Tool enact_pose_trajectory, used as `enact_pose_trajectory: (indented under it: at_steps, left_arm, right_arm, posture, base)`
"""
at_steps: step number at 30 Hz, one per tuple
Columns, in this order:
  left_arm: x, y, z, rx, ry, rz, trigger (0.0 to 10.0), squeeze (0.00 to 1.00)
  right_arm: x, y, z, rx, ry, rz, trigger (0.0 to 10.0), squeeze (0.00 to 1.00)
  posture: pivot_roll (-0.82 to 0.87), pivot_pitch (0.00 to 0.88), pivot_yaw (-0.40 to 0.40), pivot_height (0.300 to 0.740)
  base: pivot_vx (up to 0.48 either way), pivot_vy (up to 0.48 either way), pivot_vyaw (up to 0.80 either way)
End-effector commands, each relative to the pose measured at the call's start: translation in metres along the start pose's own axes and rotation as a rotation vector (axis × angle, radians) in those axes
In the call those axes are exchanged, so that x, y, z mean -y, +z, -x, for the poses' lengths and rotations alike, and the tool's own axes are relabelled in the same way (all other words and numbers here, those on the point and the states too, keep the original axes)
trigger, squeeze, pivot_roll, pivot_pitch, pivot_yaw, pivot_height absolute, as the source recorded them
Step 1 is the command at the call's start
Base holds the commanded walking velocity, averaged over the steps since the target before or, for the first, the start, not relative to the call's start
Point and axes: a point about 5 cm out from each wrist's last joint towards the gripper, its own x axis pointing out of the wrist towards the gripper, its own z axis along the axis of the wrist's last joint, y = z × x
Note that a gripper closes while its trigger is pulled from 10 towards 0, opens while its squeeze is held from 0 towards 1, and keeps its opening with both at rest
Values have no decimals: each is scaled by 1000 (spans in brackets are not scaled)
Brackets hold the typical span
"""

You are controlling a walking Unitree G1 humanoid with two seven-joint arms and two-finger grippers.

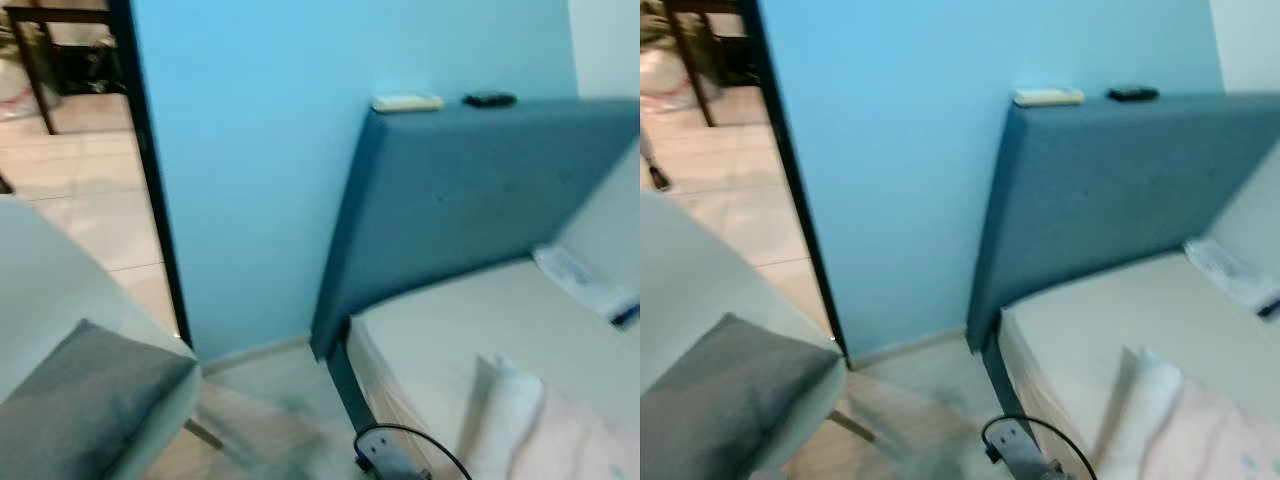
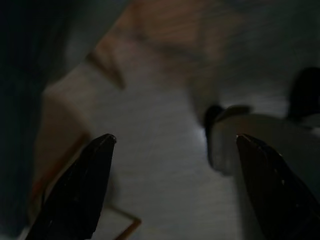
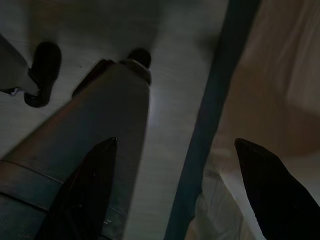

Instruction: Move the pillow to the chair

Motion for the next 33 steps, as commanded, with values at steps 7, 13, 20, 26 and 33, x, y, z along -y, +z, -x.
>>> enact_pose_trajectory:
  at_steps: [7, 13, 20, 26, 33]
  left_arm:
    - [3, -5, 1, -24, -16, -2, 10000, 0]
    - [5, -7, 2, -27, -23, -1, 10000, 0]
    - [8, -10, 3, -31, -29, 12, 10000, 0]
    - [9, -10, 3, -29, -23, 30, 10000, 0]
    - [11, -11, 3, -31, -24, 38, 10000, 0]
  right_arm:
    - [2, -5, 1, -21, 1, -9, 10000, 0]
    - [8, -7, 2, -20, -14, -17, 10000, 0]
    - [12, 0, 2, 22, -46, -122, 10000, 0]
    - [9, -10, 2, 18, -54, -152, 10000, 0]
    - [10, -14, 2, 15, -54, -154, 10000, 0]
  posture:
    - [79, 33, -89, 740]
    - [82, 40, -91, 740]
    - [93, 46, -101, 740]
    - [97, 46, -107, 740]
    - [102, 45, -120, 740]
  base:
    - [0, 0, -700]
    - [0, 0, -700]
    - [0, 0, -699]
    - [0, 0, -699]
    - [0, 0, -700]
